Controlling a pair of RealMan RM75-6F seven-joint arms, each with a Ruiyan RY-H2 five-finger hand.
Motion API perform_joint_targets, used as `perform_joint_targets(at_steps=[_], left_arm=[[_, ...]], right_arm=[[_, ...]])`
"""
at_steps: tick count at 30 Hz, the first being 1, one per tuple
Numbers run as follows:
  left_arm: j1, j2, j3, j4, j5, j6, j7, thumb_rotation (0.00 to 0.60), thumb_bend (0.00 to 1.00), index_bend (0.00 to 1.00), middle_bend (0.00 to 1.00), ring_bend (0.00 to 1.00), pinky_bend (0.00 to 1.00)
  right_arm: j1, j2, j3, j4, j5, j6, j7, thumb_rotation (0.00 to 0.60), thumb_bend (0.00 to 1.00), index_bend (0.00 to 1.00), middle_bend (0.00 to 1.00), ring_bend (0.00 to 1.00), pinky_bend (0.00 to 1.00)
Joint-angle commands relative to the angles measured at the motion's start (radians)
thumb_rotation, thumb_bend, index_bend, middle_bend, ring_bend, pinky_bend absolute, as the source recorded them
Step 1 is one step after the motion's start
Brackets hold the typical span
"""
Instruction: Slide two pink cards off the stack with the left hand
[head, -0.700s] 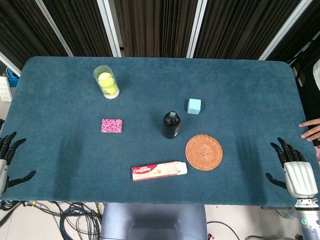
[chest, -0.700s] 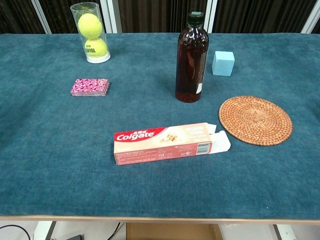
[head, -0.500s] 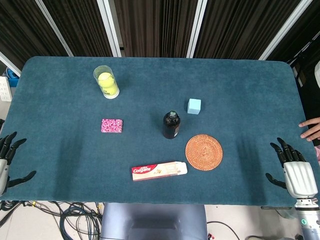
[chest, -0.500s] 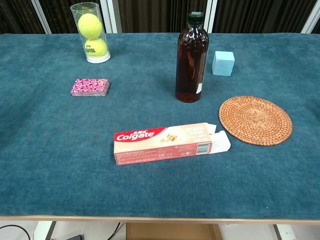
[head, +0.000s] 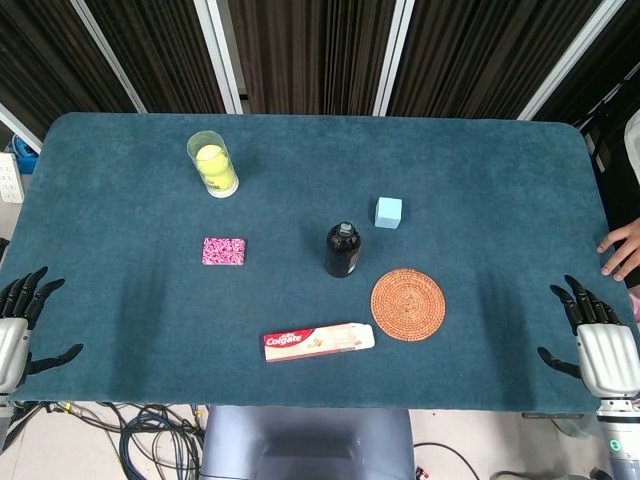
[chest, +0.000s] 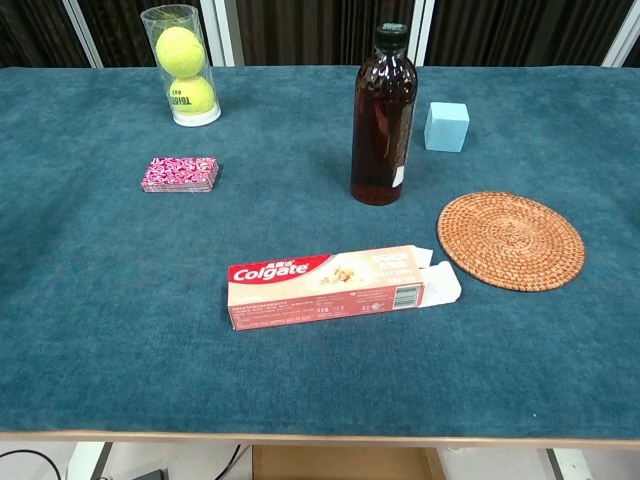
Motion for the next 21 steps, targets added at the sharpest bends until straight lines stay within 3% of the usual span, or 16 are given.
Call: perform_joint_targets(at_steps=[1, 8, 13, 21], left_arm=[[-0.035, 0.016, -0.025, -0.028, -0.052, -0.062, 0.018, 0.6, 0.07, 0.22, 0.1, 0.0, 0.0], [-0.216, 0.071, -0.134, -0.12, -0.238, -0.299, 0.231, 0.6, 0.07, 0.23, 0.1, 0.0, 0.0], [-0.374, 0.07, -0.201, -0.116, -0.401, -0.485, 0.339, 0.6, 0.07, 0.23, 0.1, 0.0, 0.0], [-0.582, -0.028, -0.218, -0.029, -0.659, -0.651, 0.501, 0.6, 0.07, 0.25, 0.1, 0.0, 0.0]], right_arm=[[-0.001, 0.008, 0.0, -0.004, 0.01, -0.011, 0.008, 0.6, 0.11, 0.13, 0.05, 0.12, 0.23], [-0.01, 0.02, 0.001, -0.008, 0.005, 0.005, 0.039, 0.6, 0.11, 0.13, 0.05, 0.12, 0.23], [-0.01, 0.02, 0.003, -0.007, 0.011, 0.002, 0.042, 0.6, 0.11, 0.13, 0.05, 0.12, 0.23], [-0.003, 0.017, 0.005, -0.008, 0.024, -0.02, 0.028, 0.6, 0.11, 0.13, 0.05, 0.12, 0.23]])
